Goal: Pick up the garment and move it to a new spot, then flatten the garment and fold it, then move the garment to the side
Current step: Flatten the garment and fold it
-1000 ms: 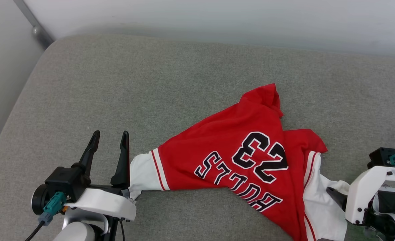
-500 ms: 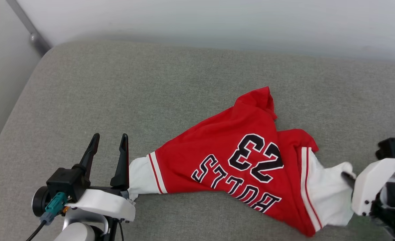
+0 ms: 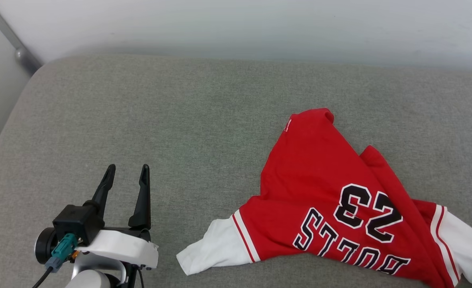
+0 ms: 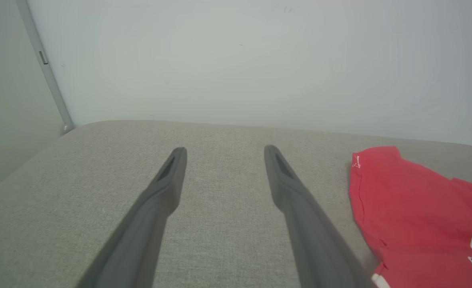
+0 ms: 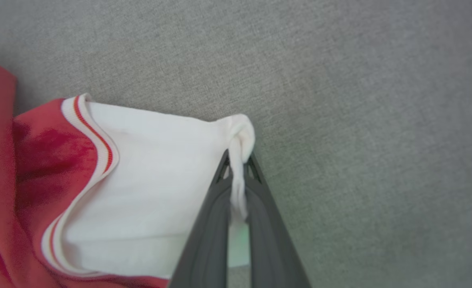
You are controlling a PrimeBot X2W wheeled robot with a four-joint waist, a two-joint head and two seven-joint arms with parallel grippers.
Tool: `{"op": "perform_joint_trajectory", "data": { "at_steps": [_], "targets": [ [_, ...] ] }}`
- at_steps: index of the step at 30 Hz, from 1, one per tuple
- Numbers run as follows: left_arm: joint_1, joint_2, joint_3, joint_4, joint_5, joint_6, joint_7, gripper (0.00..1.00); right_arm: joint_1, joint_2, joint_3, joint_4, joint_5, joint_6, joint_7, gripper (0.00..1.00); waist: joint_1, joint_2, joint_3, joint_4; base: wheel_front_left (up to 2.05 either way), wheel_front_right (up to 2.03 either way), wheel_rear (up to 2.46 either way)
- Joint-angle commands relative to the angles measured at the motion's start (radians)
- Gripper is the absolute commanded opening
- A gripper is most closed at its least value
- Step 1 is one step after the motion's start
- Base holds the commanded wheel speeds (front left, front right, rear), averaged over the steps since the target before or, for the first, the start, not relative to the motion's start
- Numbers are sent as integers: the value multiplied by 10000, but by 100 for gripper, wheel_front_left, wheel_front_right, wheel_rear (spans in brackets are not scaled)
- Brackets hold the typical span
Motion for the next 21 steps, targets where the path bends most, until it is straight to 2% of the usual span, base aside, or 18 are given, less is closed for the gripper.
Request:
{"op": "perform_joint_trajectory", "data": {
  "at_steps": [1, 3, 4, 5, 6, 12, 15, 18, 21],
  "targets": [
    [62, 52, 27, 5, -13, 0, -64, 100, 101, 94, -58, 202, -6, -7, -200, 0, -1, 0, 33, -53, 0, 0, 0],
    [56, 75, 55, 18, -14, 5, -64, 100, 71, 269, -138, 635, -25, -7, -612, 0, -1, 0, 58, -123, 0, 0, 0],
    [50, 94, 65, 25, -8, 1, -64, 100, 41, 312, -49, 820, -82, -7, -872, 8, -1, 0, 60, -157, 0, 0, 0],
    [41, 113, 73, 35, -7, 3, -62, 100, 27, 308, 142, 918, -149, -5, -1194, 72, -1, 0, 52, -189, 0, 0, 0],
    [44, 136, 83, 49, -9, 11, -49, 100, -2, 312, 314, 993, -166, -7, -1565, 100, -1, 0, 17, -229, 0, 0, 0],
    [172, 289, 101, 4, 7, 105, 88, 100, 29, 321, 863, 850, -357, -7, -4031, 100, -1, 0, -293, -448, 0, 0, 0],
    [249, 344, 93, -29, 7, 165, 138, 100, 46, 405, 891, 621, -522, -5, -4851, 100, -1, 0, -509, -552, 0, 0, 0],
    [349, 393, 80, -52, -27, 218, 183, 100, 76, 449, 1077, 328, -572, -5, -5087, 100, -1, 0, -748, -647, 0, 0, 0],
    [459, 424, 50, -104, -47, 258, 249, 100, 23, 346, 1411, -65, -505, -5, -4777, 100, -1, 0, -914, -715, 0, 0, 0]
  ]
}}
